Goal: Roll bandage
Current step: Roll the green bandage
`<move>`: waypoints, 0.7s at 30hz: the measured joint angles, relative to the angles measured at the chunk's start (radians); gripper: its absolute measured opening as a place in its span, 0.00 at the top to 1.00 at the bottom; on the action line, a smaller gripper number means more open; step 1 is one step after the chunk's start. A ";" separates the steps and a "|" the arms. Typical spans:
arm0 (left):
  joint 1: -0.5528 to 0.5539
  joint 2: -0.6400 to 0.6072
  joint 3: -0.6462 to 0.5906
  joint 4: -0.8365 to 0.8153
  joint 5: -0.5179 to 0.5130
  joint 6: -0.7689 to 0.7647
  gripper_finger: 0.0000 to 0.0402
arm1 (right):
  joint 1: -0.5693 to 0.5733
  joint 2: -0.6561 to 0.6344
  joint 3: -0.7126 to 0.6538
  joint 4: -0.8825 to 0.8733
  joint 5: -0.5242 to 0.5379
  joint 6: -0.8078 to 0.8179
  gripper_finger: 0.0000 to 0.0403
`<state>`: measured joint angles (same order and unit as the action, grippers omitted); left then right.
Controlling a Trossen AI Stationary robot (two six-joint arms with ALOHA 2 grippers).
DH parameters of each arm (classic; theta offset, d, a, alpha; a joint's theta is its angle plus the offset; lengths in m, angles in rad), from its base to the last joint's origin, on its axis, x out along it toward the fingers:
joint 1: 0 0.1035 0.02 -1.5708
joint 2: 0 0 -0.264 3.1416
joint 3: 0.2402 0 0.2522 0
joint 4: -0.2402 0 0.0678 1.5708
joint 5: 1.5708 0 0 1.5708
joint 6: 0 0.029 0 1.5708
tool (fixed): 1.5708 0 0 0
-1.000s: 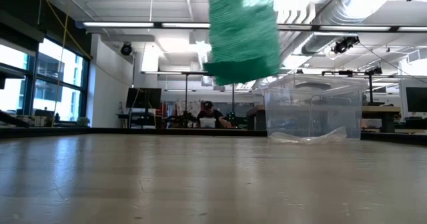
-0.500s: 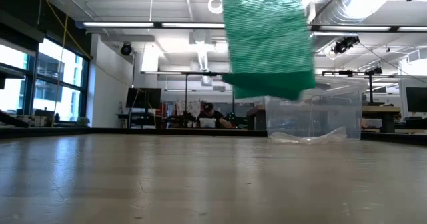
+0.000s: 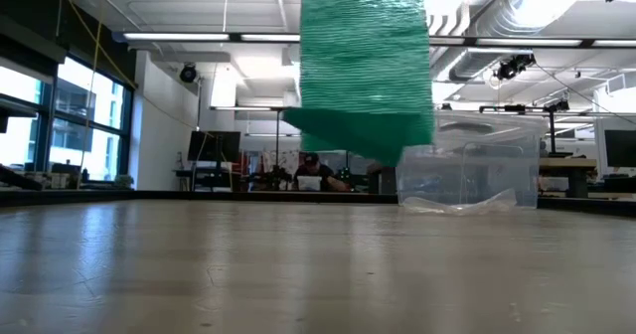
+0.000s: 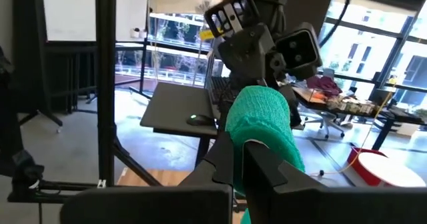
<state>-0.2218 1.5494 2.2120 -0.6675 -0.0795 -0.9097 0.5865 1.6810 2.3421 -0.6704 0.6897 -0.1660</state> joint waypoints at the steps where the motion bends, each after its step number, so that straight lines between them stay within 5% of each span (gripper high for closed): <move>1: 0.000 0.000 0.000 0.007 0.000 -0.005 0.58 | 0.000 0.000 0.000 0.000 0.001 0.000 1.00; 17: -0.002 0.051 0.000 0.063 0.019 -0.053 0.59 | 0.002 -0.004 0.001 -0.003 0.042 0.000 1.00; 21: -0.002 0.052 0.000 0.073 0.018 -0.004 0.65 | 0.006 -0.004 0.001 -0.002 0.042 0.008 1.00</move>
<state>-0.2237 1.6016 2.2120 -0.5948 -0.0619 -0.9138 0.5930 1.6767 2.3428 -0.6723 0.7319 -0.1585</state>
